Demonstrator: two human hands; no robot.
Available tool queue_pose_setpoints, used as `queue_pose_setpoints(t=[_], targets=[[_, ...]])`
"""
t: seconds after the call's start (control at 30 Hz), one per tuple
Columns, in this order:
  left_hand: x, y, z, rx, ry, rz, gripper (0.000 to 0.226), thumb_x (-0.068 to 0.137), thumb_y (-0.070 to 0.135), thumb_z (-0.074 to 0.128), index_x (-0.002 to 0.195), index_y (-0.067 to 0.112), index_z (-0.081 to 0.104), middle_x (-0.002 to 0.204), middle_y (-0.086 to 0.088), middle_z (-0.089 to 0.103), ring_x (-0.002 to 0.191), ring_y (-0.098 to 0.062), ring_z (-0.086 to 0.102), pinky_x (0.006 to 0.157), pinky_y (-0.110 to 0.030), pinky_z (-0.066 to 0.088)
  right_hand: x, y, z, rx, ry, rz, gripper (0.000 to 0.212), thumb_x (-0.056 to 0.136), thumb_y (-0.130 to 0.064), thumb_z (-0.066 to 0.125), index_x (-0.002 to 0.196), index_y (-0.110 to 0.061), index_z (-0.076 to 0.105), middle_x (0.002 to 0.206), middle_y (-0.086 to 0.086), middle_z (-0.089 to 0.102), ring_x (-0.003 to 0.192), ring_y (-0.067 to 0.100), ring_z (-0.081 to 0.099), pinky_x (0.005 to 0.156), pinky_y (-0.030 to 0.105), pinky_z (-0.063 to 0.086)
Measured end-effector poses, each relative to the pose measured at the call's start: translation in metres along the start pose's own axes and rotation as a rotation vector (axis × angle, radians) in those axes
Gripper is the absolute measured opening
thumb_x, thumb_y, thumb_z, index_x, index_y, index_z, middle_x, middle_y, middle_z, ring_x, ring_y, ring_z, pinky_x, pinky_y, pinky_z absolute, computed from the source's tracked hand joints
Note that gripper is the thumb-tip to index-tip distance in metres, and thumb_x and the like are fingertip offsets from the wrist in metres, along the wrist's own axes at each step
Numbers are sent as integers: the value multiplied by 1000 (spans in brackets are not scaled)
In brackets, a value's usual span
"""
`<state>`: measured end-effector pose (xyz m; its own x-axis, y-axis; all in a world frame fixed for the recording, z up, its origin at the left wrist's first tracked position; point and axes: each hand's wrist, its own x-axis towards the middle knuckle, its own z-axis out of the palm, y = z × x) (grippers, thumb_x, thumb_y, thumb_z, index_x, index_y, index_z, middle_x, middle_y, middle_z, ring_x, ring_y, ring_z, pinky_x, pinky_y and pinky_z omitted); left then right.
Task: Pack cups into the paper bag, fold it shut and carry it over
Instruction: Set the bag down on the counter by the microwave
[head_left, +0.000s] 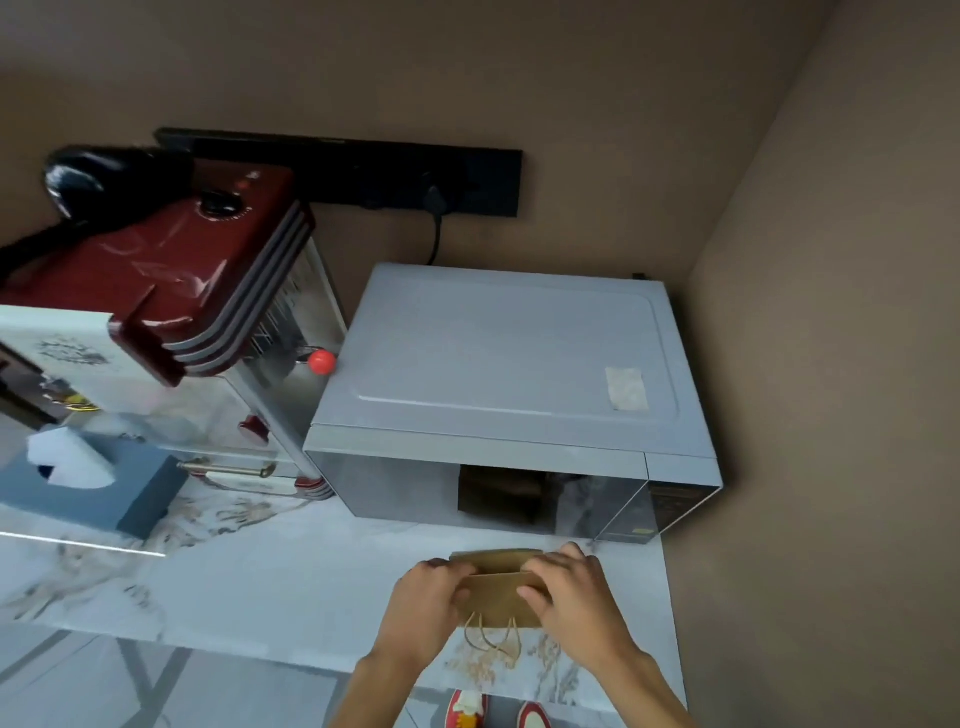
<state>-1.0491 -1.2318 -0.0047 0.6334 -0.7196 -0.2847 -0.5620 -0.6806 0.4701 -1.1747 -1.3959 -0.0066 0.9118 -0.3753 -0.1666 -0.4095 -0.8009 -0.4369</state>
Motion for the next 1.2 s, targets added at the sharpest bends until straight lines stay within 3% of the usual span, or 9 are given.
queue_pose_setpoints(t=[0.1, 0.23, 0.4, 0.57, 0.7, 0.83, 0.93, 1.1, 1.2], targets=[[7, 9, 0, 148, -4, 61, 25, 93, 24, 47, 108, 29, 66, 102, 0, 74, 93, -22, 65, 78, -31, 50, 11, -15, -2, -131, -30, -119, 28, 97, -45, 50, 107, -27, 69, 111, -16, 70, 111, 13, 46, 90, 33, 32], [17, 17, 4, 287, -12, 60, 28, 95, 22, 43, 105, 26, 68, 103, -5, 74, 96, -27, 66, 83, -35, 49, 22, -26, -1, -217, -90, -175, 34, 96, -13, 45, 121, -29, 63, 121, -12, 68, 119, 14, 44, 95, 32, 27], [20, 9, 4, 287, -25, 91, 29, 102, 31, 39, 118, 31, 63, 112, -5, 73, 103, -28, 64, 88, -38, 49, 22, -14, -6, -244, -92, -173, 51, 88, -2, 42, 127, -30, 57, 125, -8, 67, 117, 17, 40, 99, 33, 28], [21, 1, 2, 205, -63, 72, 27, 102, 32, 42, 112, 25, 67, 113, -6, 73, 104, -28, 63, 89, -37, 51, 22, 9, -5, -290, -163, -128, 28, 100, -25, 44, 118, -24, 66, 118, 1, 65, 117, 21, 47, 101, 39, 27], [20, 0, 1, 172, -63, 88, 29, 103, 30, 42, 118, 26, 66, 121, -3, 72, 110, -24, 63, 95, -36, 51, 21, 15, -6, -447, -119, -125, 50, 98, -57, 37, 104, -20, 71, 91, 2, 72, 102, 19, 57, 92, 36, 36], [20, -1, -2, 134, -87, 123, 35, 103, 18, 39, 128, 25, 62, 128, -2, 69, 116, -23, 61, 100, -35, 49, 20, 17, -10, -327, -106, -121, 34, 100, -23, 48, 132, -26, 60, 114, 0, 72, 105, 22, 58, 89, 31, 35], [21, -1, -8, 96, -107, 138, 41, 99, 10, 38, 128, 25, 62, 122, -4, 71, 111, -22, 63, 95, -34, 51, 18, 21, -12, -258, -118, -107, 71, 86, 7, 45, 148, -28, 41, 127, -8, 69, 114, 22, 56, 96, 30, 37], [19, -1, -6, 134, -24, 94, 30, 104, 32, 40, 110, 19, 66, 111, -4, 73, 103, -23, 65, 86, -33, 53, 17, 25, -14, -185, -160, -102, 83, 80, 12, 39, 153, -28, 32, 133, -8, 63, 115, 26, 53, 103, 31, 39], [11, -3, -1, 110, 79, 44, 34, 102, 44, 40, 105, 26, 69, 102, 4, 74, 94, -17, 65, 82, -30, 53, 16, 25, -11, -146, -161, -93, 74, 84, 7, 38, 149, -28, 38, 136, -4, 59, 121, 26, 51, 106, 31, 36]])
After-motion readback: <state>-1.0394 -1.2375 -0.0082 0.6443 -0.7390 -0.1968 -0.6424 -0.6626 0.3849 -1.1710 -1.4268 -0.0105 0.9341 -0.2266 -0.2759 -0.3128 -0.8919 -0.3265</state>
